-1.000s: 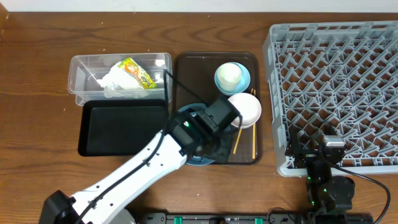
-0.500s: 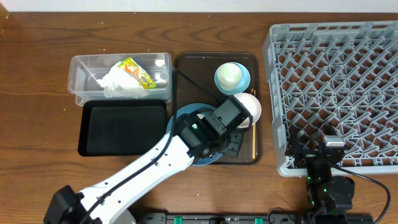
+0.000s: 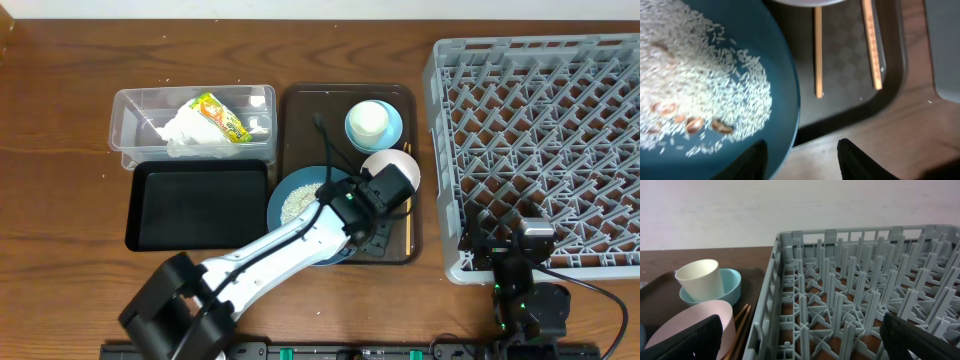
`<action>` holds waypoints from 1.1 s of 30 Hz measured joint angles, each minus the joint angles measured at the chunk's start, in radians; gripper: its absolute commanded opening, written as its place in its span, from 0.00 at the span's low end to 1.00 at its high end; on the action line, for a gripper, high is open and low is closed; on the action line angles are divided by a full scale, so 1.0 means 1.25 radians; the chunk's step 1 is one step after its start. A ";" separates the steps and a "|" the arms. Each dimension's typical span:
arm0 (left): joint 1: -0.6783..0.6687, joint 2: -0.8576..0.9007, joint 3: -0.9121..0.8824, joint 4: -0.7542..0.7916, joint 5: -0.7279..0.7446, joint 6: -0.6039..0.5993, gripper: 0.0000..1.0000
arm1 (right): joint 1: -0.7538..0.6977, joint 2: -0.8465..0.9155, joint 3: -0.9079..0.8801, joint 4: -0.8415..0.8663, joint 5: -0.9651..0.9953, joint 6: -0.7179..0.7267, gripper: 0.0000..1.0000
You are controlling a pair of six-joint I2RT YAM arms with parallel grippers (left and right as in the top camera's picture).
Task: Sort waste into correct bins and load items into the dishwasher rack
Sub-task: 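Lower the left gripper to the blue plate's right rim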
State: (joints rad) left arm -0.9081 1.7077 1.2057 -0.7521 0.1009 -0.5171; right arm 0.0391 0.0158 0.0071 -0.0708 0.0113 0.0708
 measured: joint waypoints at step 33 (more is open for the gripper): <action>0.000 0.088 0.000 0.067 -0.066 -0.002 0.33 | 0.000 0.000 0.000 0.000 0.000 0.000 0.99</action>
State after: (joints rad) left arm -0.9081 1.8175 1.2057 -0.6685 0.0189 -0.5198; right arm 0.0391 0.0158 0.0071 -0.0708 0.0113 0.0708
